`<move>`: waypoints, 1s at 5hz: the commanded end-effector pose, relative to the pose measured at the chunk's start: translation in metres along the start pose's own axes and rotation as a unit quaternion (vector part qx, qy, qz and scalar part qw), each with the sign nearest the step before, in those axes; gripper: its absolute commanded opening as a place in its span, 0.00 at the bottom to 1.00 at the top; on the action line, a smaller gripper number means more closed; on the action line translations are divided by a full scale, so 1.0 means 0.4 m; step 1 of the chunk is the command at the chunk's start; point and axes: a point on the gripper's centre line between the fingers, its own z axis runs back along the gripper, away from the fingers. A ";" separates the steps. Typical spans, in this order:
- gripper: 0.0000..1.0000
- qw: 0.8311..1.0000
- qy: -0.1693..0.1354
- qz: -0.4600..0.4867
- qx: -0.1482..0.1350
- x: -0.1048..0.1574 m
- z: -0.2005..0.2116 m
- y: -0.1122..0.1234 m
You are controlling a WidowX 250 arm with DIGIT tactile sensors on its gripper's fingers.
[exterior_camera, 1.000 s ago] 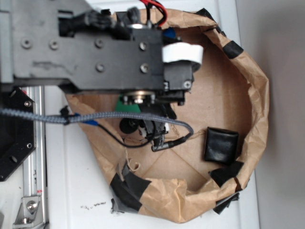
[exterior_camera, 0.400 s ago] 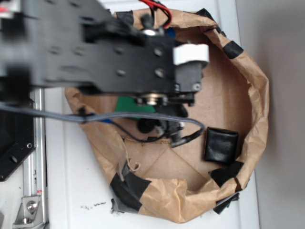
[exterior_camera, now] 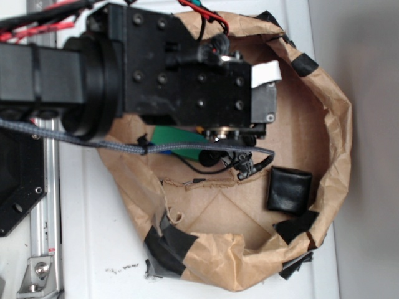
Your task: Grab the yellow duck.
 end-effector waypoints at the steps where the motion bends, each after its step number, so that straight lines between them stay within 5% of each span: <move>1: 1.00 0.998 -0.009 0.068 -0.015 -0.007 -0.019 0.064; 3: 1.00 0.995 0.016 0.101 -0.018 -0.006 -0.091 0.011; 5: 1.00 0.994 0.010 0.104 -0.023 0.005 -0.068 0.008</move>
